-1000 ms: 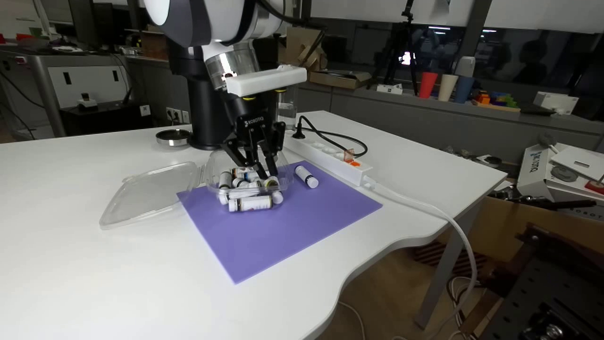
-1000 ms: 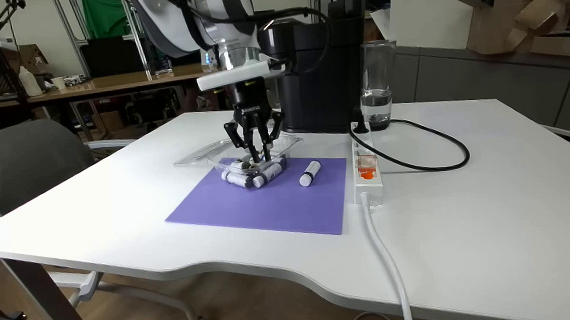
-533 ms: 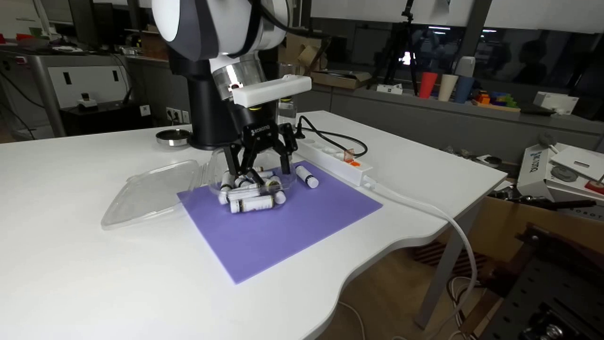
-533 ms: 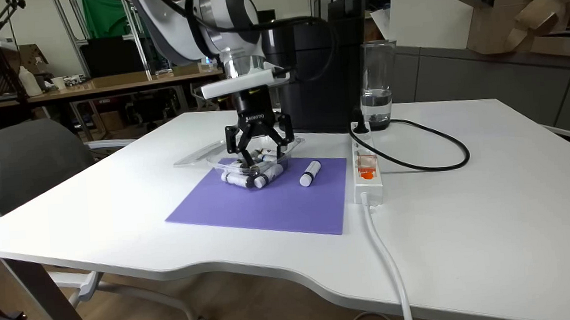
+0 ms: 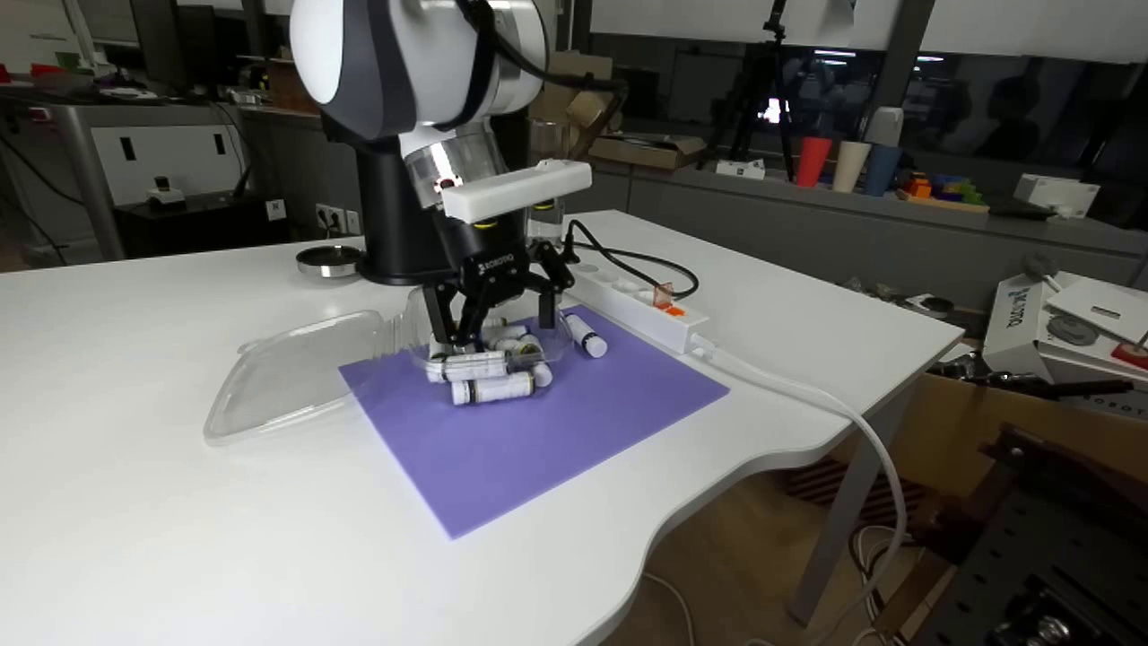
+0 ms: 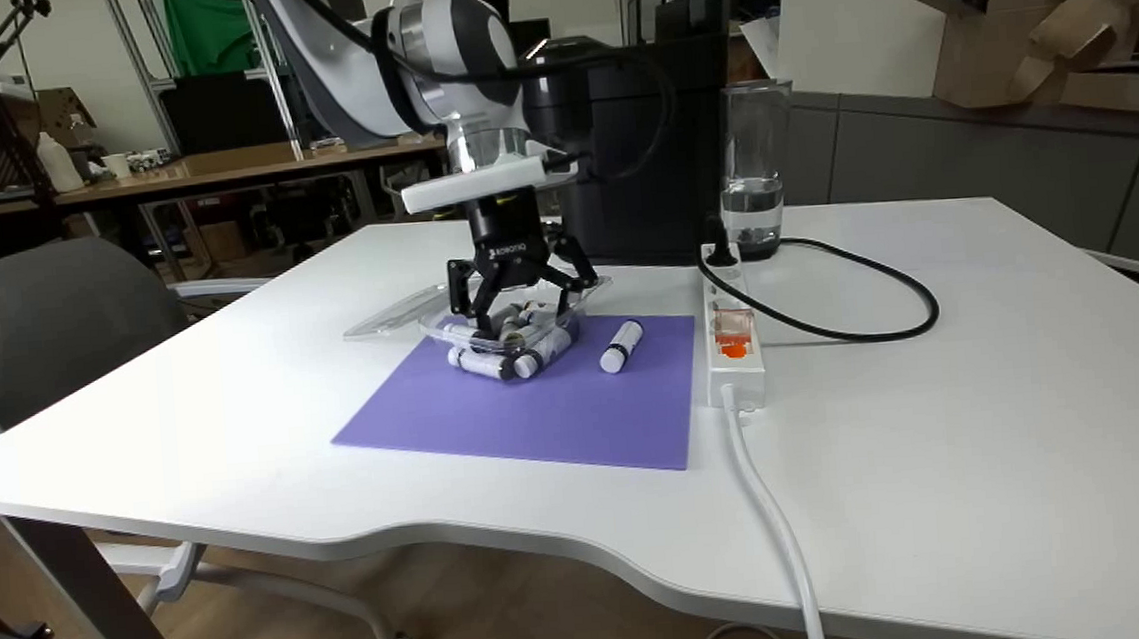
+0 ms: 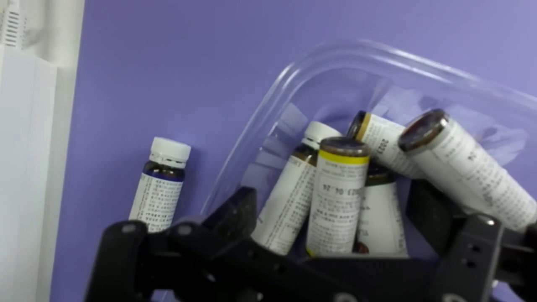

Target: Remove two bottles from the clear bowl and place them on the purple placemat

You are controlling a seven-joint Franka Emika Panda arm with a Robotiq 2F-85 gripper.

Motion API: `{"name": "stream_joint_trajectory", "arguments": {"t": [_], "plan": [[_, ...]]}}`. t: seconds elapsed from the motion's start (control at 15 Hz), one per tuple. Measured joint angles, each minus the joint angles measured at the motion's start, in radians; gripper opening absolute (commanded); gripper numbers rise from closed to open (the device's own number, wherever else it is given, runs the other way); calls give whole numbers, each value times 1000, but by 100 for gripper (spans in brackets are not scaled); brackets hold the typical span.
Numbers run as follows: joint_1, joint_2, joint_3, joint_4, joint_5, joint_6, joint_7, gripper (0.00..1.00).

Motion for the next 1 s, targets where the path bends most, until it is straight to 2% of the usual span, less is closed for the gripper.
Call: {"name": "stream_joint_trajectory", "arguments": {"t": [0.07,0.67,0.8,1.0], "plan": [[0,0,0,0,0,0,0,74],[12,-1,6,2,-1,-1,-1,12],[19,-1,8,2,-1,-1,-1,6],[22,-1,9,2,-3,7,-1,8]]}}
